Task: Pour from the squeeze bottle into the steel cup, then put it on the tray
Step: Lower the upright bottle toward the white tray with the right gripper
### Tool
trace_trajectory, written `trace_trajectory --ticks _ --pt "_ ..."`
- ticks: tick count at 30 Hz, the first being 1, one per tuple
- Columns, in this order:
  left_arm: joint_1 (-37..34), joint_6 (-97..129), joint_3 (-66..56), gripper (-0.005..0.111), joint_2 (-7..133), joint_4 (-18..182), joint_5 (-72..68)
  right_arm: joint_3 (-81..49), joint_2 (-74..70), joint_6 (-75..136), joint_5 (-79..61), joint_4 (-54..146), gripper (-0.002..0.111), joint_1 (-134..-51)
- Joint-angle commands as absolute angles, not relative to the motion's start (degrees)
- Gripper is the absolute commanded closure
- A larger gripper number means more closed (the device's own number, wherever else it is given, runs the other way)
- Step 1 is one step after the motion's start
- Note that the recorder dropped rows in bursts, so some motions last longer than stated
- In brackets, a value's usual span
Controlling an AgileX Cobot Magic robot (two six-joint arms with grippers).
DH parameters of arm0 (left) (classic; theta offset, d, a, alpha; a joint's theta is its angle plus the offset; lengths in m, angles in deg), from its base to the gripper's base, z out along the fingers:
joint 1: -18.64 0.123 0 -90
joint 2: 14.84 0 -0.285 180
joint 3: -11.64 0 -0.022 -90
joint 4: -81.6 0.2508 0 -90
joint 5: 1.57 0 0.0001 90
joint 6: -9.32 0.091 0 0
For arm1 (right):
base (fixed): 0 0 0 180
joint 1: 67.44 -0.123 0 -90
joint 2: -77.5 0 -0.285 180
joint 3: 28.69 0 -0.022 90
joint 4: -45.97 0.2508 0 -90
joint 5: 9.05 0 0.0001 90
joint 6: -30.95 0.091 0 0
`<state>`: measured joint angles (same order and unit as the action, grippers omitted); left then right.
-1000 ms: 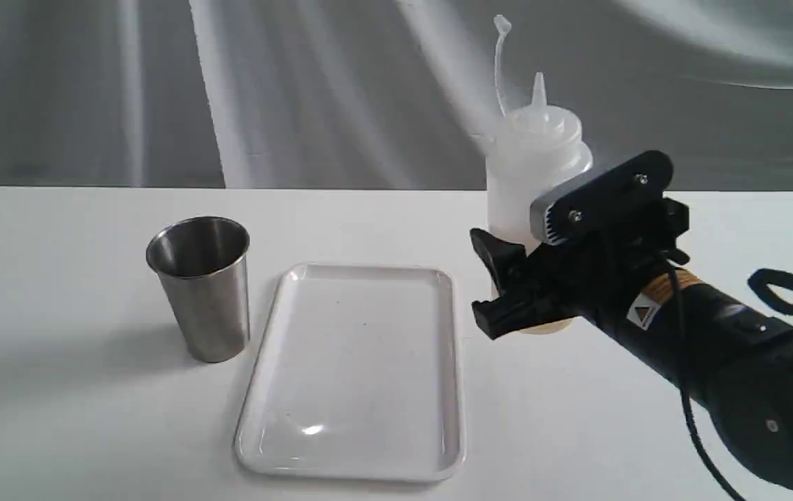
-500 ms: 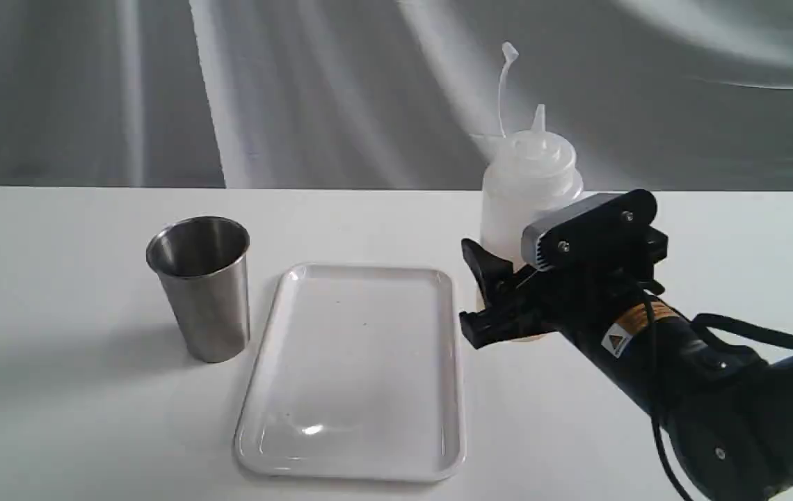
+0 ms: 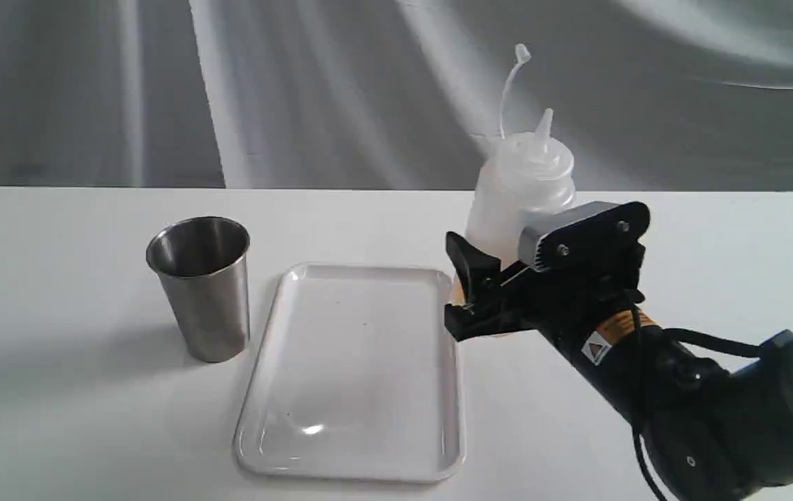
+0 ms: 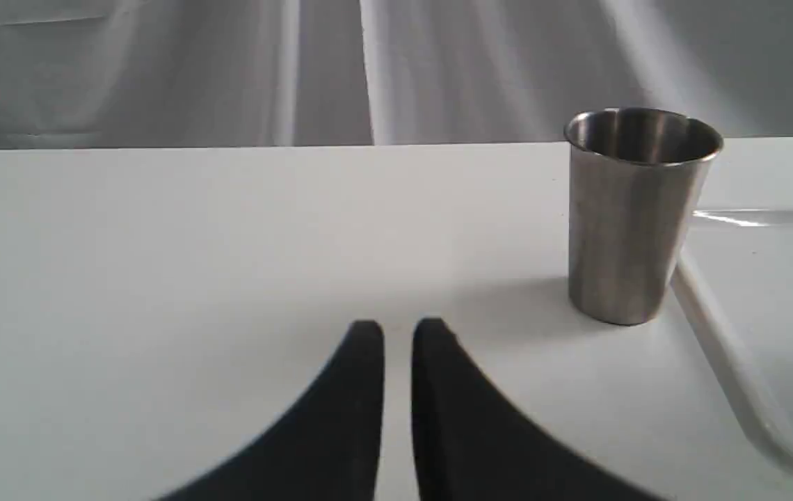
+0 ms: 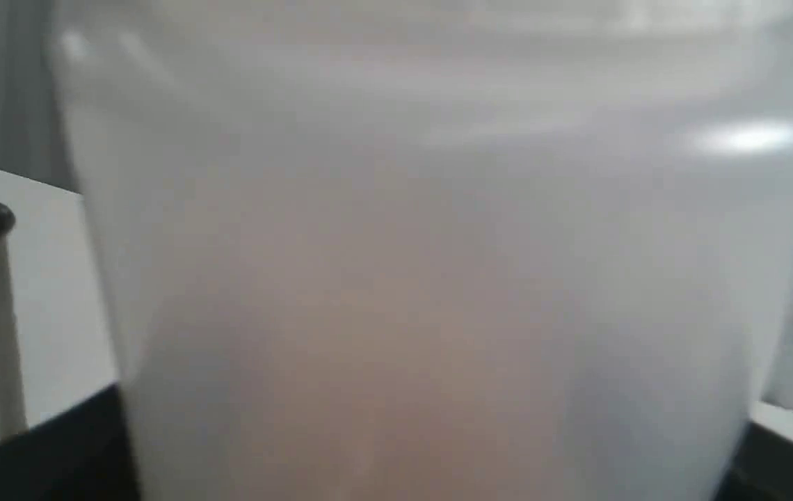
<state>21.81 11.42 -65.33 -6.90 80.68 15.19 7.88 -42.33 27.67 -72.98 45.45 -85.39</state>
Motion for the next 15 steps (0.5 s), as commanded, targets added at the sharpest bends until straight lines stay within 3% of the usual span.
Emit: trace_trajectory --ticks 1,15 --pt "21.3 11.2 -65.6 0.098 -7.1 80.5 14.7 4.9 -43.1 28.0 -75.6 40.9 0.108 -86.3" --pt "21.3 11.4 -65.6 0.098 -7.1 80.5 14.7 -3.0 -49.8 32.5 -74.5 32.7 0.108 -86.3"
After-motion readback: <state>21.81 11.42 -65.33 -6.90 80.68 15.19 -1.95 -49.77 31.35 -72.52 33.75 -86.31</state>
